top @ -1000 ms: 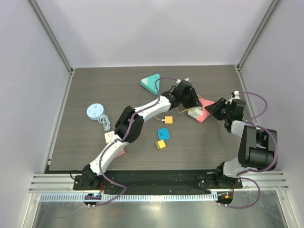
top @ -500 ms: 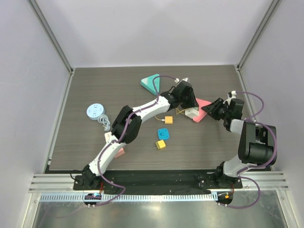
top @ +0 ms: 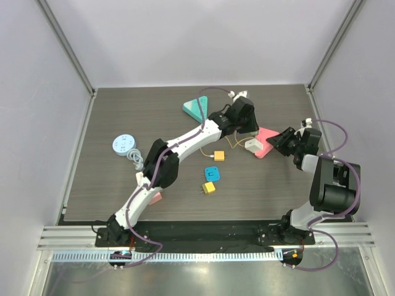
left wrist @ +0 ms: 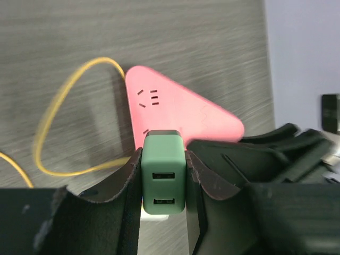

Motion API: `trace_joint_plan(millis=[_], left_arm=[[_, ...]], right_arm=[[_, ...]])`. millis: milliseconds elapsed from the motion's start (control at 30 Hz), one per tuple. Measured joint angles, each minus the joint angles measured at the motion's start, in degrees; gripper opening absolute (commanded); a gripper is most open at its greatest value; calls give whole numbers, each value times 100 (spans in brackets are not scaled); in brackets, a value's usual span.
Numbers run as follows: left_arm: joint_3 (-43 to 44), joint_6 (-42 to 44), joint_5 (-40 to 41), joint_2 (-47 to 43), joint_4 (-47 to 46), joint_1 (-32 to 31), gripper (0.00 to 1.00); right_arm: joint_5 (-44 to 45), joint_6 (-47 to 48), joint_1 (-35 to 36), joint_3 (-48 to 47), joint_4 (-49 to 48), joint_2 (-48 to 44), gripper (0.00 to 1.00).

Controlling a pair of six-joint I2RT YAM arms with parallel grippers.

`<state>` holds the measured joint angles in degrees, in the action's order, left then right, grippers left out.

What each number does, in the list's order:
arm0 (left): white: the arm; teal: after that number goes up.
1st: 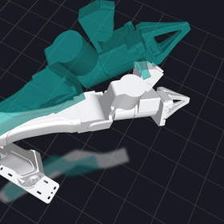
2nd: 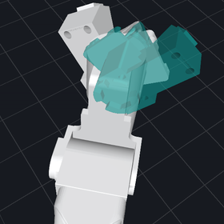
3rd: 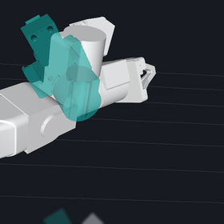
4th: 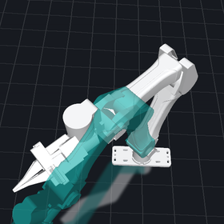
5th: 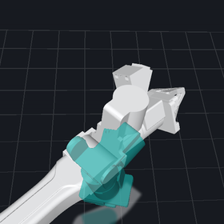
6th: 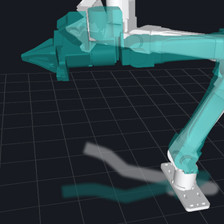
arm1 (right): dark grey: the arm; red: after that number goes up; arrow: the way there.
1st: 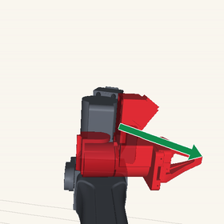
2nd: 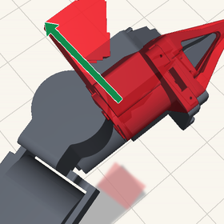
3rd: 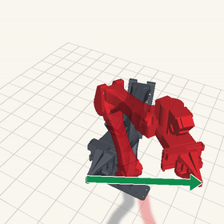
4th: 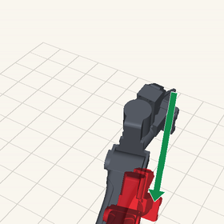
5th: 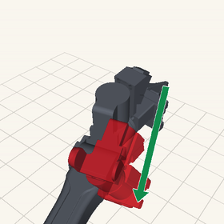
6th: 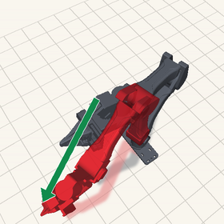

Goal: Pull the plug off the socket

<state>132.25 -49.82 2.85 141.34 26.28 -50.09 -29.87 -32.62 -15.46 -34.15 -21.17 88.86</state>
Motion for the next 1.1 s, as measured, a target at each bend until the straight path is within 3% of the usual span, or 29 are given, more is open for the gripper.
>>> trace_joint_plan(millis=[233, 467, 633, 733, 800, 867, 1100], left_arm=[[-1224, -358, -511, -708, -925, 529, 0], [-1635, -402, -348, -765, -914, 824, 0], [-2415, -197, -118, -1246, -789, 804, 0], [-2992, -13, -22, -1681, -734, 787, 11], [-3381, 120, 31, -1991, -691, 782, 25], [-3738, 245, 61, -2286, -673, 778, 30], [-4207, 546, -83, -2546, -660, 780, 24]], right_arm=[[372, 44, -125, -35, -59, -4, 1], [400, 39, -131, -33, -98, -11, 1], [361, -11, -256, -11, -138, -7, 1], [319, -59, -339, 13, -181, 7, 1], [310, -74, -348, 22, -197, 7, 1], [306, -76, -352, 31, -219, 7, 1], [286, -138, -352, 98, -337, 7, 1]])
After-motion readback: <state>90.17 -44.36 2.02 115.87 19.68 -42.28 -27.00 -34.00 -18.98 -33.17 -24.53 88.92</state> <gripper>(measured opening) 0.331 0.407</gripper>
